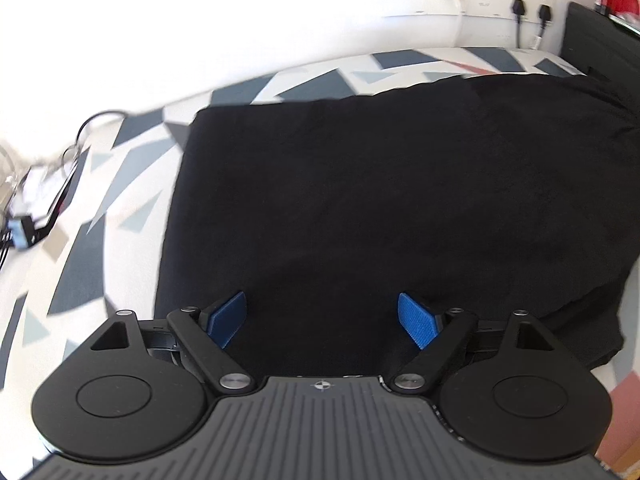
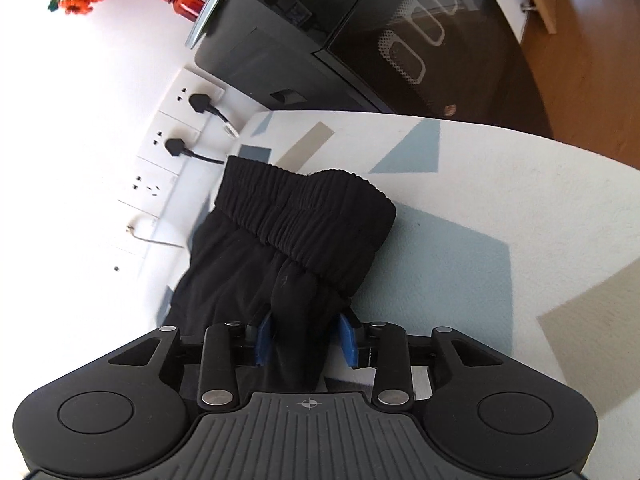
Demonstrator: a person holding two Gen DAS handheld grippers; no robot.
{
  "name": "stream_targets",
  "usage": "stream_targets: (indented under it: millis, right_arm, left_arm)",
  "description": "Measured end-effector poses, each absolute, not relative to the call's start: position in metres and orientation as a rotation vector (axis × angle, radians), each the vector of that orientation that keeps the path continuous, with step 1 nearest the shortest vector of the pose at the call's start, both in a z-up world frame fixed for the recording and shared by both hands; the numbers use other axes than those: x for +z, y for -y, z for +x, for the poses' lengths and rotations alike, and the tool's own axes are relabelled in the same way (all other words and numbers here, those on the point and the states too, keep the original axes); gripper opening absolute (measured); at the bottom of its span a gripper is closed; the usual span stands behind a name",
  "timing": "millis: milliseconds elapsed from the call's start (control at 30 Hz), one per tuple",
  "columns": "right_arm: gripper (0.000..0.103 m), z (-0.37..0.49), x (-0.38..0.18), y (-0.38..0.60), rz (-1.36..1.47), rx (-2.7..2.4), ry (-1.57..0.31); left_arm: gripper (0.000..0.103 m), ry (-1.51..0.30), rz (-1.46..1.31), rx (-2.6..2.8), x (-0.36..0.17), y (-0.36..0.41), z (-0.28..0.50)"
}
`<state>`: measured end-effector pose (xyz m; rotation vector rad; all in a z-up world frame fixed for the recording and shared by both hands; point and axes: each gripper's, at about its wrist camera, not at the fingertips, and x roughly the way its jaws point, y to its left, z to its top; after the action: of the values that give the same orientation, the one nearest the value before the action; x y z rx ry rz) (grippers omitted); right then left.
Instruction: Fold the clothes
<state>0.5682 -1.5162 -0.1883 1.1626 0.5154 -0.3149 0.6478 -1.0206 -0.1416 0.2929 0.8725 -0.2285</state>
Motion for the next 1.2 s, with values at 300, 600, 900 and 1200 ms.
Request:
stream_targets:
  millis: [300, 600, 900, 1200]
  right_arm:
    - [0.043, 0.577, -0.192, 1.533, 1.200, -0.311, -0.458]
    - [0.045, 0.589, -0.192, 1.548, 1.199, -0.312, -0.451]
    - [0.037, 0.604, -0.188, 1.544, 1.167, -0.297, -0.452]
    - [0.047, 0.620, -0.188, 1.543, 1.151, -0.302, -0.431]
  left_arm:
    - [0.085, -0.846, 0.380, -0.356, -0.140, 1.083, 0.650]
    - [0.085, -0.847, 0.416, -0.402, -0.145, 1.121, 0.654]
    - [0.085, -0.838, 0.419, -0.396, -0.150, 1.134, 0.656]
    - [0.090, -0.820, 0.434, -0.371, -0.152, 1.136, 0.655]
